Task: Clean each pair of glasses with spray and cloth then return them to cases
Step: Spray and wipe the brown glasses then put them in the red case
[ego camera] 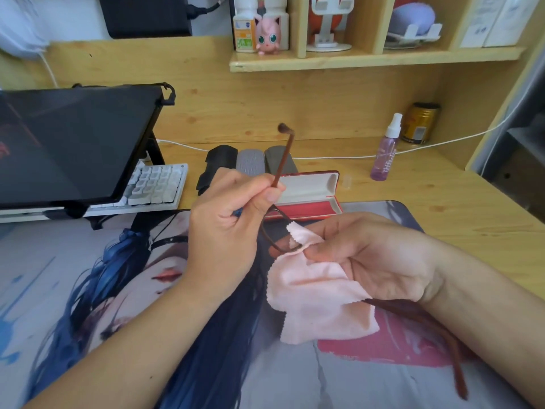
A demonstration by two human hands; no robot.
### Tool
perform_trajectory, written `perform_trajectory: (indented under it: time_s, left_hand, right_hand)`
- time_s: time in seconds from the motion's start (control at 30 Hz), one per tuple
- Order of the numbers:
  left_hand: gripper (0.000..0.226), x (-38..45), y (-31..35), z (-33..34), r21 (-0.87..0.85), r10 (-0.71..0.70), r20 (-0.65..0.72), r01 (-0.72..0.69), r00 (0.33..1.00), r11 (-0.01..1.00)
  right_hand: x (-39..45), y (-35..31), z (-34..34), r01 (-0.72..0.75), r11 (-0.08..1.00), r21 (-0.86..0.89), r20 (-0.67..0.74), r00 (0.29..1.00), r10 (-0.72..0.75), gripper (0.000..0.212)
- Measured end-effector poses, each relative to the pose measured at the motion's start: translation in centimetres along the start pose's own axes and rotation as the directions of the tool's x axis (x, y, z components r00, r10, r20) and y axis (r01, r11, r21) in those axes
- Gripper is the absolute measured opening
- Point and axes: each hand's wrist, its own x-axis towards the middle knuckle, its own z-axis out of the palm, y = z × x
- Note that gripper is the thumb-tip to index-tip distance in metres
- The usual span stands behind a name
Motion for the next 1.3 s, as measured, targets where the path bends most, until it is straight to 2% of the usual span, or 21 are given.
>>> perform_trajectory:
  time_s: [0.07,0.23,0.3,0.4,0.5,0.57,0.67,0.73,0.83,0.9,1.0,1.07,1.13,1.2,1.23,1.3]
  left_hand:
    - [0.009,0.3,0.0,-0.4,0.023,0.015,-0.018,-0.015,1.0,1.0]
    - [0.011,0.8,-0.4,-1.4,0.031,-0.024,-0.088,0.027,0.996,0.999]
    - [0.009,0.7,-0.1,-1.1,0.021,-0.036,-0.078,0.038,0.996,0.999]
    - [0.009,0.5,0.0,-0.7,0.009,-0.059,-0.073,0.06,0.996,0.998]
    - [0.011,0.3,-0.3,-0.4,0.011,-0.099,-0.039,0.099,0.994,0.995]
    - [0.011,0.0,-0.2,0.0,-0.01,-0.115,-0.003,0.115,0.993,0.993]
    - [0.012,-0.1,-0.2,0.2,-0.033,-0.125,0.014,0.125,0.992,0.992]
    - [0.011,0.1,-0.3,-0.1,-0.037,-0.132,-0.005,0.132,0.991,0.991]
    - [0.014,0.2,0.0,-0.4,-0.05,-0.138,-0.017,0.137,0.99,0.989]
    - [0.015,0.3,0.2,-0.5,-0.048,-0.126,-0.015,0.125,0.992,0.991]
    - [0.012,0.4,0.1,-0.8,-0.054,-0.123,-0.035,0.121,0.992,0.991]
    - [0.012,0.5,-0.1,-1.0,-0.058,-0.133,-0.056,0.129,0.99,0.99]
    - [0.013,0.5,0.0,-1.1,-0.058,-0.132,-0.06,0.129,0.989,0.99]
    - [0.016,0.6,0.1,-1.1,-0.061,-0.127,-0.059,0.123,0.99,0.991]
    - [0.016,0.6,0.2,-1.1,-0.06,-0.122,-0.058,0.119,0.991,0.991]
    - [0.012,0.6,0.2,-1.0,-0.051,-0.109,-0.056,0.106,0.992,0.993]
  right_hand:
    - [0.0,0.2,-0.3,0.013,1.0,-0.001,0.033,0.999,-0.013,0.033]
    - [-0.2,0.4,0.0,0.023,0.984,-0.175,0.067,0.998,-0.011,0.032]
    - [-0.1,0.4,0.4,0.024,0.967,-0.254,0.024,1.0,-0.019,0.032]
    - [0.1,0.5,1.4,0.036,0.952,-0.303,-0.127,0.989,-0.078,0.031]
    - [0.2,0.8,2.0,0.056,0.961,-0.273,-0.201,0.973,-0.114,0.025]
    - [0.4,0.9,1.9,0.045,0.968,-0.246,-0.214,0.972,-0.099,0.032]
    - [0.3,0.4,1.6,0.038,0.993,-0.111,-0.113,0.992,-0.051,0.056]
    - [0.2,0.1,1.2,0.094,0.995,-0.015,-0.041,0.995,-0.095,0.064]
    - [0.3,0.2,1.0,0.154,0.985,0.08,-0.003,0.988,-0.154,0.067]
    - [0.4,0.5,1.1,0.126,0.989,0.083,-0.023,0.992,-0.125,0.06]
    - [0.5,0.9,1.4,0.058,0.997,-0.043,-0.188,0.98,-0.065,0.036]
    - [0.6,0.9,1.6,0.014,0.984,-0.179,-0.3,0.952,-0.068,0.039]
    - [0.6,0.8,1.7,-0.041,0.913,-0.405,-0.388,0.912,-0.131,0.045]
    - [0.5,0.6,1.7,-0.032,0.836,-0.548,-0.397,0.889,-0.227,0.047]
    - [0.5,0.5,1.6,-0.015,0.821,-0.571,-0.376,0.894,-0.244,0.043]
    - [0.2,0.3,1.3,0.006,0.854,-0.521,-0.3,0.935,-0.19,0.031]
